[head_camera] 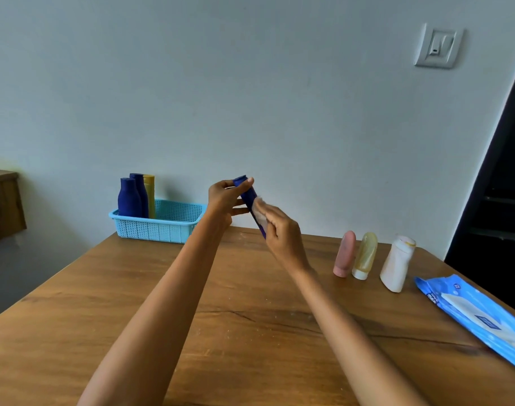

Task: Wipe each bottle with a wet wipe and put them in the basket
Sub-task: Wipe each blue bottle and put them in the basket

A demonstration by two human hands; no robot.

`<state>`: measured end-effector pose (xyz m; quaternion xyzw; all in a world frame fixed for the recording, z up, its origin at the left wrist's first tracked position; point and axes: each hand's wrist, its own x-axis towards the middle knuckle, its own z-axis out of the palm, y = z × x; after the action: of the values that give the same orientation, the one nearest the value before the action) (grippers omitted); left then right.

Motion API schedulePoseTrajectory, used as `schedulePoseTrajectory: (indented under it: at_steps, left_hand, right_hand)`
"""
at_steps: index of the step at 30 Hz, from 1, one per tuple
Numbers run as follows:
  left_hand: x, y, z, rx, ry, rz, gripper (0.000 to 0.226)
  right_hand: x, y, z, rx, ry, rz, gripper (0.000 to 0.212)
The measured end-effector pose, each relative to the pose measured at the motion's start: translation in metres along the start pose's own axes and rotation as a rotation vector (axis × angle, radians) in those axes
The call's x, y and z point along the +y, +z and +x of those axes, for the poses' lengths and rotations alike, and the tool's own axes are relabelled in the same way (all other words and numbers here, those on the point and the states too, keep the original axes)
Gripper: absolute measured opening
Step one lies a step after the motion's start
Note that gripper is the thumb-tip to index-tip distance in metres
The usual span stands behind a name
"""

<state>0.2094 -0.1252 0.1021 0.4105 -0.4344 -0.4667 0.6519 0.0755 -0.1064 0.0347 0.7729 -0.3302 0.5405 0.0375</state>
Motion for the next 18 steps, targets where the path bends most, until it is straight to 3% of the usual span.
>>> schedulePoseTrajectory:
  at_steps: [5, 9, 13, 18]
  left_hand:
    - [-0.004, 0.000, 0.003, 0.018, 0.002, 0.033, 0.034]
    - [-0.011, 0.008, 0.000, -0.046, -0.029, 0.056, 0.036]
    - [-0.017, 0.018, -0.006, -0.164, -0.070, 0.139, 0.030]
    - [-0.026, 0.026, -0.010, -0.283, -0.124, 0.205, 0.034]
  right_hand:
    - [0.016, -0.002, -0.017, -0.099, 0.094, -0.239, 0.055]
    - [0.014, -0.004, -0.006, -0.050, 0.320, -0.138, 0.038]
    - [0.020, -0.010, 0.003, -0.042, 0.593, 0.011, 0.042]
    - [0.023, -0.017, 0.014, 0.094, 0.692, 0.188, 0.037]
